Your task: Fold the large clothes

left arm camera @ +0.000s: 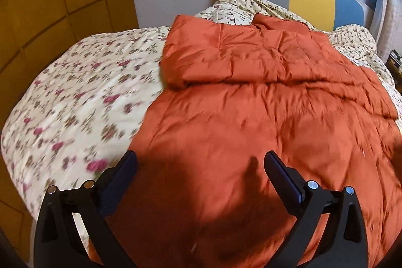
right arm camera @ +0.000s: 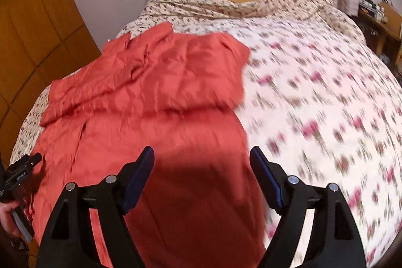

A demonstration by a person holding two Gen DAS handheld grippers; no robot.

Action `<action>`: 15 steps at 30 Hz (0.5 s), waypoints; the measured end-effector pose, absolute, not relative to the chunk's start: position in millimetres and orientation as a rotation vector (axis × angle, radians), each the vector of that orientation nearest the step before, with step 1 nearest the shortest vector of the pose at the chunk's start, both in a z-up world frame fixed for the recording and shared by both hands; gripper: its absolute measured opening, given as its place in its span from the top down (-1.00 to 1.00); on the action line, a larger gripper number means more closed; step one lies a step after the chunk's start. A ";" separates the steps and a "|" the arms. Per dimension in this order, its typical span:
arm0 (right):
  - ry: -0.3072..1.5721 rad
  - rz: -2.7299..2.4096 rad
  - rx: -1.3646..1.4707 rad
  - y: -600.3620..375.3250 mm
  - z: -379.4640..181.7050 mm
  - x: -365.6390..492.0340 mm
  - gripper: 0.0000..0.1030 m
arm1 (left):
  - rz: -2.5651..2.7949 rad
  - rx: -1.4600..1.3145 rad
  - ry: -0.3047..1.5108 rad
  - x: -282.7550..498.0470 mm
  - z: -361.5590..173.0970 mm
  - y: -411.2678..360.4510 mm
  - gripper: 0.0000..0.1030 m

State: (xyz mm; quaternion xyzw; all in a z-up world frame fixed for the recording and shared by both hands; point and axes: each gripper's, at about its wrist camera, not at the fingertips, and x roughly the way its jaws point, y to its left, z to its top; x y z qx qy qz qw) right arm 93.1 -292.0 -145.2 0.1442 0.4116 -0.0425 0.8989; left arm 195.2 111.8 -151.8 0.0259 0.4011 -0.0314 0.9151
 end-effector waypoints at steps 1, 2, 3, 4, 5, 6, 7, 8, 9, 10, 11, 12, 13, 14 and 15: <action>0.859 -0.091 0.300 -292.2 -146.3 83.5 -0.52 | -0.060 0.055 0.824 190.1 -151.7 114.6 -0.94; 0.866 -0.094 0.300 -291.9 -147.8 72.8 -0.52 | -0.054 0.056 0.822 183.2 -151.9 118.5 -0.94; 0.869 -0.096 0.300 -292.4 -149.3 64.2 -0.51 | -0.049 0.055 0.820 177.4 -152.7 121.3 -0.94; 0.872 -0.098 0.303 -293.7 -151.2 52.6 -0.51 | -0.039 0.050 0.821 170.6 -153.0 126.6 -0.94; 0.874 -0.098 0.308 -295.0 -152.3 44.8 -0.51 | -0.026 0.041 0.820 165.2 -152.7 131.9 -0.94; 0.876 -0.098 0.314 -296.3 -153.6 34.3 -0.51 | -0.010 0.028 0.813 160.5 -152.1 138.1 -0.94; 0.877 -0.101 0.320 -297.8 -155.0 23.0 -0.51 | 0.011 0.005 0.803 153.8 -151.5 147.6 -0.94; 0.880 -0.102 0.326 -299.7 -156.3 13.6 -0.51 | 0.026 -0.018 0.795 148.0 -151.1 155.3 -0.94; 0.885 -0.100 0.335 -300.8 -157.4 6.9 -0.51 | 0.040 -0.042 0.789 143.4 -150.5 163.5 -0.94; 0.889 -0.098 0.343 -302.3 -158.0 2.0 -0.51 | 0.050 -0.076 0.787 137.2 -150.7 173.4 -0.94; 0.896 -0.096 0.352 -304.2 -160.6 -8.7 -0.51 | 0.052 -0.101 0.790 133.2 -151.4 180.5 -0.91; 0.903 -0.095 0.357 -304.8 -162.4 -15.5 -0.51 | 0.047 -0.120 0.798 129.5 -152.9 186.5 -0.81; 0.908 -0.094 0.363 -305.3 -163.9 -20.0 -0.51 | 0.042 -0.126 0.805 127.5 -153.9 189.0 -0.73; 0.917 -0.092 0.374 -307.0 -166.8 -28.9 -0.51 | 0.030 -0.132 0.814 123.9 -155.9 190.8 -0.59; 0.922 -0.090 0.384 -309.4 -168.6 -33.6 -0.51 | 0.003 -0.140 0.824 119.2 -159.1 192.7 -0.56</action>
